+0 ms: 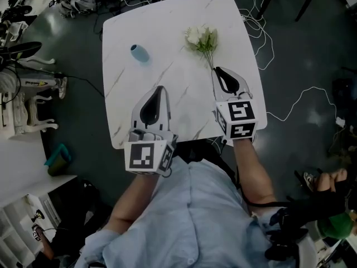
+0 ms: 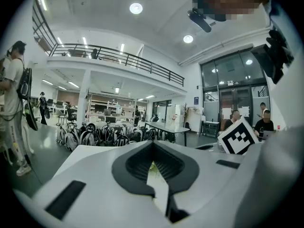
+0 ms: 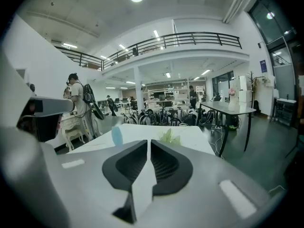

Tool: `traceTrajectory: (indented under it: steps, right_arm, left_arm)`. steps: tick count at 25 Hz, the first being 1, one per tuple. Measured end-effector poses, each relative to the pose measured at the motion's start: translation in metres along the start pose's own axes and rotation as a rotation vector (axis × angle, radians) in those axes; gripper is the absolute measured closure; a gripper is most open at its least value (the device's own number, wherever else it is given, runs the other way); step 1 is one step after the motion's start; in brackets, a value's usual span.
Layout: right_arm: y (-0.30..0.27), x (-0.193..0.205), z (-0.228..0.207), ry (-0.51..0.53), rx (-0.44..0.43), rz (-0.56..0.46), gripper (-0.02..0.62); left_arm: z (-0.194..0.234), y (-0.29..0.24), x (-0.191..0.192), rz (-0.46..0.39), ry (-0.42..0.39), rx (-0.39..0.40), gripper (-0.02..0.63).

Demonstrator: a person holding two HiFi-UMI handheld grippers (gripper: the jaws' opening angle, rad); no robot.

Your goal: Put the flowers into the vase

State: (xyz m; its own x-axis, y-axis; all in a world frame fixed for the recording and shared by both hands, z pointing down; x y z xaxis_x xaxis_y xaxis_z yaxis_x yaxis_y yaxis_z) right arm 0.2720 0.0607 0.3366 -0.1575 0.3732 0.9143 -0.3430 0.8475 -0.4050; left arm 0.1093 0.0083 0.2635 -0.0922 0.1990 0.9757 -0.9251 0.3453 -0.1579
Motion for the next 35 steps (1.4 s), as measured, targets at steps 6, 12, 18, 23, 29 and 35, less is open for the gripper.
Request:
traceTrajectory:
  steps: [6, 12, 18, 23, 29, 35]
  right_arm:
    - [-0.045, 0.023, -0.004, 0.054, 0.019, 0.123, 0.499]
    - [-0.083, 0.05, -0.009, 0.082, 0.055, 0.242, 0.452]
    - [-0.11, 0.078, -0.011, 0.069, 0.066, 0.348, 0.434]
    - [-0.13, 0.087, -0.018, 0.065, 0.077, 0.39, 0.434]
    - [-0.146, 0.093, -0.02, 0.058, 0.071, 0.427, 0.434]
    - [-0.157, 0.103, -0.025, 0.038, 0.082, 0.484, 0.46]
  left_arm:
    - [0.031, -0.014, 0.018, 0.016, 0.08, 0.001, 0.601]
    - [0.056, -0.017, 0.037, 0.034, 0.144, -0.002, 0.601]
    - [0.076, -0.019, 0.053, 0.061, 0.19, -0.012, 0.601]
    - [0.085, -0.022, 0.066, 0.082, 0.221, -0.026, 0.601]
    - [0.093, -0.023, 0.075, 0.092, 0.245, -0.044, 0.601]
    - [0.097, -0.018, 0.082, 0.102, 0.255, -0.065, 0.601]
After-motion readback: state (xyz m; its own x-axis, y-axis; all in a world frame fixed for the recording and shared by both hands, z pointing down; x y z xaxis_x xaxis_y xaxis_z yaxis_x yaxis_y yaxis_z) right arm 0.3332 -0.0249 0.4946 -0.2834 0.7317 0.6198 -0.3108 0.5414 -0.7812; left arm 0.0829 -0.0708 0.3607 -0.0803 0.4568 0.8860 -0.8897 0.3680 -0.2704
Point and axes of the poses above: the fingertips, and each gripper's own axes: y backward along the fingers, z to its left, x out of its underside, the point moved 3 cm from there along y, backward along the fingers, and after that the axes turned 12 degrees about x, right-handed, at the moved point
